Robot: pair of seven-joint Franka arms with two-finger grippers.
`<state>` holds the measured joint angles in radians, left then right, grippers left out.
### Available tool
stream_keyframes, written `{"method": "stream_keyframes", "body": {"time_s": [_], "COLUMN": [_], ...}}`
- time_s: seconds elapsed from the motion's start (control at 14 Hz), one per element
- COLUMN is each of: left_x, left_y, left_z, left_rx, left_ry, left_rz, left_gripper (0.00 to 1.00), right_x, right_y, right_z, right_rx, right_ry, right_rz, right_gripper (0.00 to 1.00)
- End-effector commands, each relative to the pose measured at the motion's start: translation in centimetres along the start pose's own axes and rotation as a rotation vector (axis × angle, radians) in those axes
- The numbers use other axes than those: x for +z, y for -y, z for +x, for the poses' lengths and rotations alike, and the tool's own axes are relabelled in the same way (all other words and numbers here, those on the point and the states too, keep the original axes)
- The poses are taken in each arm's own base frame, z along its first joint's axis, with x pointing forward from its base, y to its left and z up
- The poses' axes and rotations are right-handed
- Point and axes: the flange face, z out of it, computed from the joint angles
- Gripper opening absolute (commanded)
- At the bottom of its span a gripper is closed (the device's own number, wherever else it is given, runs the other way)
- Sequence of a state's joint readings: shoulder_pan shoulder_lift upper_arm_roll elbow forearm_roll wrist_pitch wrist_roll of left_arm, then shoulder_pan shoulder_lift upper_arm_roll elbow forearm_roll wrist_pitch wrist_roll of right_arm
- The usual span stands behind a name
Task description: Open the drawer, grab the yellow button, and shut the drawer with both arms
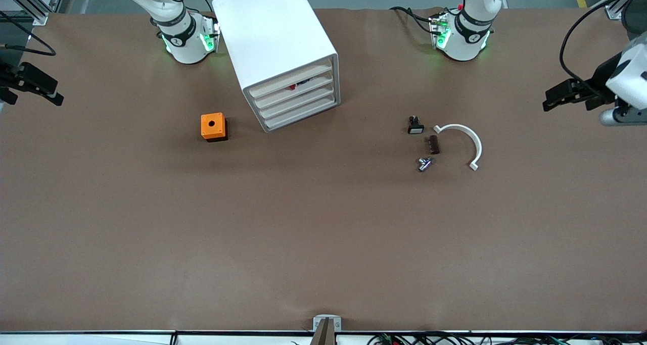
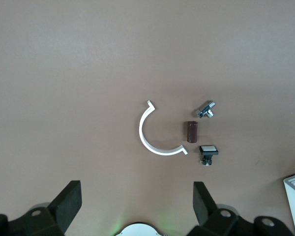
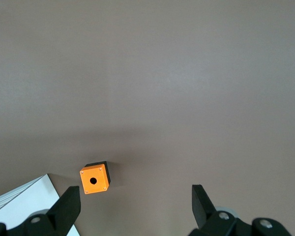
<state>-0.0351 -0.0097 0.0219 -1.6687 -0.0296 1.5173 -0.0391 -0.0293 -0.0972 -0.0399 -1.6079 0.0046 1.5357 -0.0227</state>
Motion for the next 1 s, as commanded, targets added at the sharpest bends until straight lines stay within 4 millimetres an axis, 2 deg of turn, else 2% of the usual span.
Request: {"method": "stream_keyframes", "body": {"time_s": [0.0, 0.29, 0.43, 0.57, 0.86, 0.93], "left_x": [2.1, 5.9, 7.8, 9.6, 11.6, 12.8], "left_y": [-0.1, 1.0, 1.2, -0.2, -4.3, -5.0], "left_z": [1.3, 3.5, 4.4, 5.2, 5.9, 6.2], "left_rx": [-0.004, -0.021, -0.092, -0.303, -0.53, -0.593], "left_ry": [0.044, 0.115, 0.15, 0.169, 0.206, 0.231], "left_rz": [0.027, 0.06, 0.077, 0.109, 0.157, 0.18], "left_gripper": [1.0, 1.0, 1.0, 1.0, 1.0, 1.0], "right_x": [-0.3, -0.3, -0.3, -0.4, -0.4, -0.4], "right_y": [-0.3, -0.2, 0.0, -0.1, 0.1, 0.1], "right_z": [-0.7, -0.7, -0.7, -0.7, -0.7, -0.7], "right_rx": [0.009, 0.007, 0.002, 0.005, 0.001, 0.001], "right_ry": [-0.004, -0.004, -0.006, -0.007, -0.009, -0.01], "right_rz": [-0.001, 0.004, 0.004, 0.005, 0.005, 0.005], "right_gripper": [1.0, 1.0, 1.0, 1.0, 1.0, 1.0]}}
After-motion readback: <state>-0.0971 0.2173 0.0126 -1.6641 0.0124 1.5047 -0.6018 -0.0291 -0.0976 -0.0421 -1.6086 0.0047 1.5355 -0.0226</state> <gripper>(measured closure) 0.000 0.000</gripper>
